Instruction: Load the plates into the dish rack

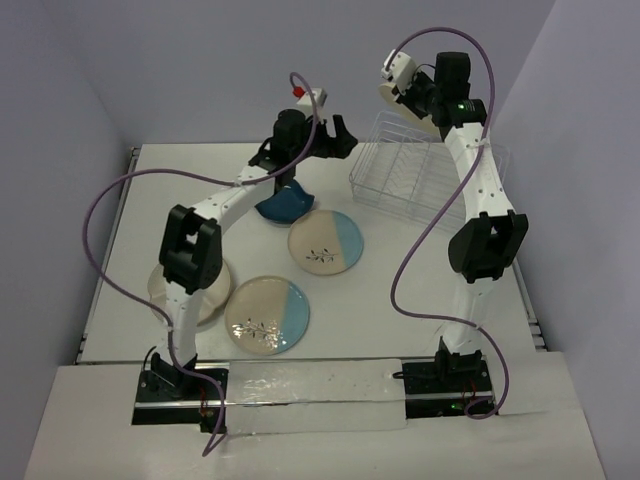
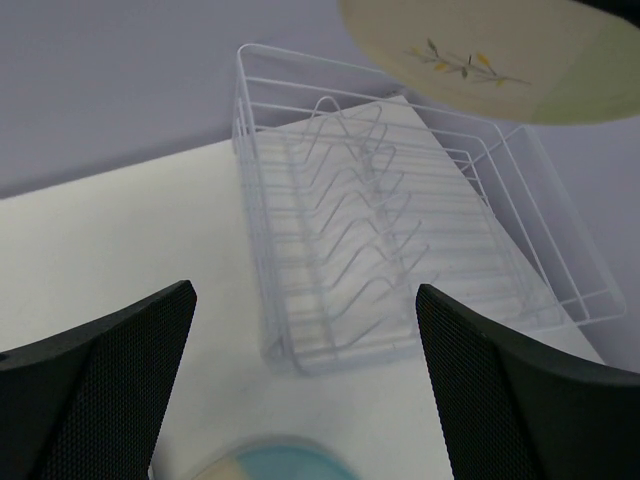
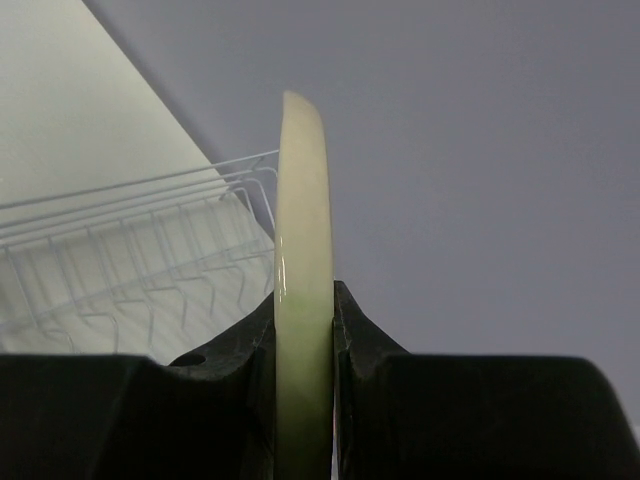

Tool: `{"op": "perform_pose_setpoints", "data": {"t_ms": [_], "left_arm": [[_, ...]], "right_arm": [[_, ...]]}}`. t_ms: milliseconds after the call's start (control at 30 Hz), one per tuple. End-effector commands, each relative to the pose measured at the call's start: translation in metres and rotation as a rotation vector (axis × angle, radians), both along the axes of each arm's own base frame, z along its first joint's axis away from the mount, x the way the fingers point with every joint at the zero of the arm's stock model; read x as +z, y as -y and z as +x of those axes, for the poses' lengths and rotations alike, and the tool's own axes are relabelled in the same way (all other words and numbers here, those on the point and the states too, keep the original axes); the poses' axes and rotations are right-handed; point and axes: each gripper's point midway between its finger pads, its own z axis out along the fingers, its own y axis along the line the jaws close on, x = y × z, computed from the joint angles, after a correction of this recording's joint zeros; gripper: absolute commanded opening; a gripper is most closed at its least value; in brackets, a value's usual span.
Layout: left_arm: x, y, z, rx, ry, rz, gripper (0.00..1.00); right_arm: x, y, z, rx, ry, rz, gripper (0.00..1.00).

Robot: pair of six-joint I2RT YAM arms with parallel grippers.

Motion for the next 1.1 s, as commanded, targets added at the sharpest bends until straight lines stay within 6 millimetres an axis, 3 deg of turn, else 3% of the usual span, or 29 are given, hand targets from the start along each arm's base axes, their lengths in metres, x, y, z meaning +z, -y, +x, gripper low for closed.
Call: {"op": "perform_pose_setpoints", "data": {"t_ms": [0, 167, 467, 700, 867, 1067], "left_arm": [[0.01, 0.033, 0.018, 0.018, 0.055, -0.016, 0.99], [0.004, 0.043, 0.03, 0.047, 0.09, -0.096, 0.99], [-0.042, 0.057, 0.044, 0.087, 0.053, -0.016, 0.96], [-0.068, 0.075, 0.029, 0.011, 0.026, 0.047, 0.88], [-0.093, 0.072, 0.022, 0.013, -0.024, 0.083, 0.86], [-0.106, 0.066, 0.02, 0.041, -0.058, 0.108, 0.67]], "right_arm": [[0.083, 0.013, -0.011, -0.013, 0.229, 0.01, 0.0], [0.082, 0.016, -0.017, -0.025, 0.208, 0.059, 0.0], [0.11, 0.008, -0.059, 0.004, 0.228, 0.133, 0.0], [0.123, 0.02, -0.068, -0.079, 0.249, 0.174, 0.0], [0.119, 0.025, -0.068, -0.106, 0.245, 0.185, 0.0], [0.114, 0.028, -0.071, -0.113, 0.235, 0.198, 0.0]]}}
